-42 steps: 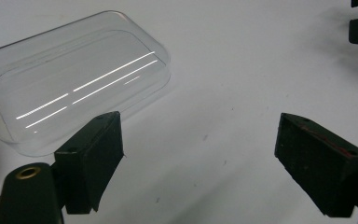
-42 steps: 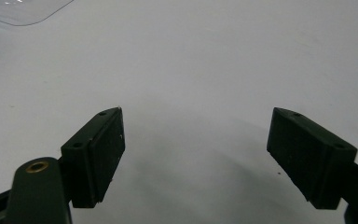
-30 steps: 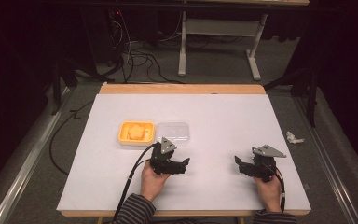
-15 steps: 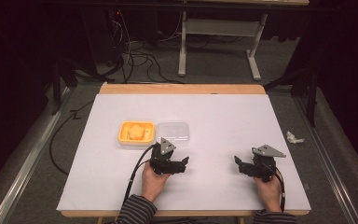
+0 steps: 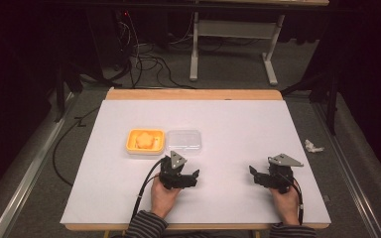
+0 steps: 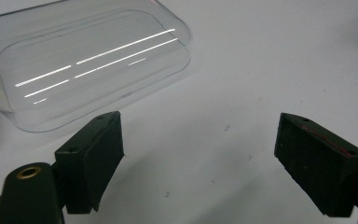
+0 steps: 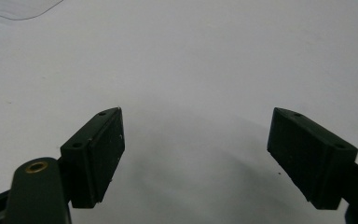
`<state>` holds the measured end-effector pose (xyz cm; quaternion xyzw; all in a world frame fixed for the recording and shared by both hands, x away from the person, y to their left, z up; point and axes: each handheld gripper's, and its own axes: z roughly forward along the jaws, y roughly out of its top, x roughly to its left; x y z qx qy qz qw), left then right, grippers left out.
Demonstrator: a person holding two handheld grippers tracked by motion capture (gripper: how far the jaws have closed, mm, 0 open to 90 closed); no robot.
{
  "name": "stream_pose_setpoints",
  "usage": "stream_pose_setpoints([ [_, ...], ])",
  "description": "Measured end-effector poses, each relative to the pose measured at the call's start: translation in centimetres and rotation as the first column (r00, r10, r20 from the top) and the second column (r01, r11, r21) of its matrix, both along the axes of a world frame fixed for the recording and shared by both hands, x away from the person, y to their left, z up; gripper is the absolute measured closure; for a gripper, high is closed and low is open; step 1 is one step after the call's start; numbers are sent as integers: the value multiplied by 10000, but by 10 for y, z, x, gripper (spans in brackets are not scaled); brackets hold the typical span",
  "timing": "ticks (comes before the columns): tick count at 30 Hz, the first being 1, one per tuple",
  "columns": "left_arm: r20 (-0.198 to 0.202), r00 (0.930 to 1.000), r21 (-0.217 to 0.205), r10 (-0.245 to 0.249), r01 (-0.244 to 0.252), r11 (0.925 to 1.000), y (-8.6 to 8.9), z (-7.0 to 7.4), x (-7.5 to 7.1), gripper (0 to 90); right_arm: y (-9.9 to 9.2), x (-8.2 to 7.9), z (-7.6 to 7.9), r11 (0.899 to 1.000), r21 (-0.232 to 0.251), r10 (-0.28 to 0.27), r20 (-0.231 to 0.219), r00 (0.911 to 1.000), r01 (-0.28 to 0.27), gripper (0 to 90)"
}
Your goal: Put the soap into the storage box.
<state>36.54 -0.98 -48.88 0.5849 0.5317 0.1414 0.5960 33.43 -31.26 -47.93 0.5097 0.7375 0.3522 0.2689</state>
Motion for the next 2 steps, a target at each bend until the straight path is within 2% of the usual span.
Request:
stream_pose_setpoints([
  [2,78,9999,-89,98,-97,9999,1,0,-1,162,0,0,0,10000,-70,15,-27,10000,-15,192],
])
